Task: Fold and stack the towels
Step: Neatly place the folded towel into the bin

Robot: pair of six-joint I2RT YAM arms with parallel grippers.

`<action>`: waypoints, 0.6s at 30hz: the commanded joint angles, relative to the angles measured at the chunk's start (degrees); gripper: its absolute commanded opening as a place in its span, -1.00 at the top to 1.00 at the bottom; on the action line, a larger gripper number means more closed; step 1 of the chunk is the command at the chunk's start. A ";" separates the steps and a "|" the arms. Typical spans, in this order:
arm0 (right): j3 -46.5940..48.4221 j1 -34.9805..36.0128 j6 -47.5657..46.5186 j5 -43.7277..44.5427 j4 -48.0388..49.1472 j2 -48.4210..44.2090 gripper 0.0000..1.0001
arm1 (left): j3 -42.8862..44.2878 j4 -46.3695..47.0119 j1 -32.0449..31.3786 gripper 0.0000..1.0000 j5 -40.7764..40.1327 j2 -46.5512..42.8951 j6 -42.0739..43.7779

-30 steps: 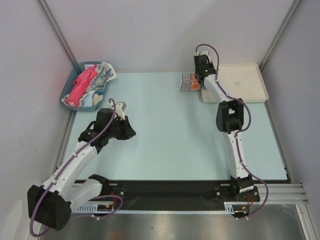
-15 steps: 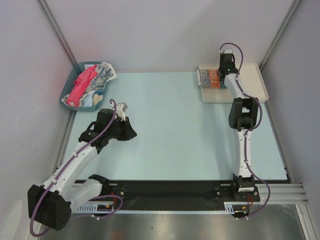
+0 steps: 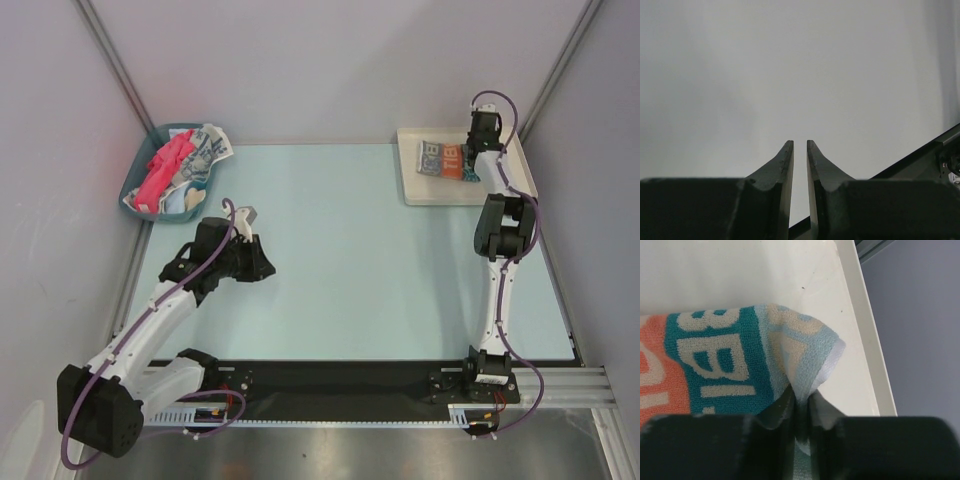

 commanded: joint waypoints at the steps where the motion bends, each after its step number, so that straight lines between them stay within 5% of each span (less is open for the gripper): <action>1: 2.92 -0.43 0.31 -1.46 2.44 -0.52 0.59 | -0.18 1.55 -0.44 0.57 1.20 0.18 1.20; 2: 3.01 -0.52 0.48 -1.20 2.35 -0.51 0.19 | -0.18 1.64 -0.44 0.56 1.11 0.18 1.20; 5: 3.10 -0.61 1.88 -1.11 1.56 -1.30 -0.48 | -0.18 1.55 -0.44 0.53 1.02 0.10 1.20; 8: 4.68 -0.61 5.48 -2.94 -1.16 -3.93 -0.81 | -0.27 1.64 -0.44 0.47 0.23 -1.04 1.03; 13: 8.64 1.32 12.95 -5.85 -9.41 -11.29 -0.92 | 0.60 1.73 -0.44 0.42 -1.69 -2.63 -0.11; 18: -11.45 8.78 20.60 -10.24 -6.98 -25.89 -0.93 | 8.83 3.48 -0.44 0.33 -10.47 -0.36 -5.73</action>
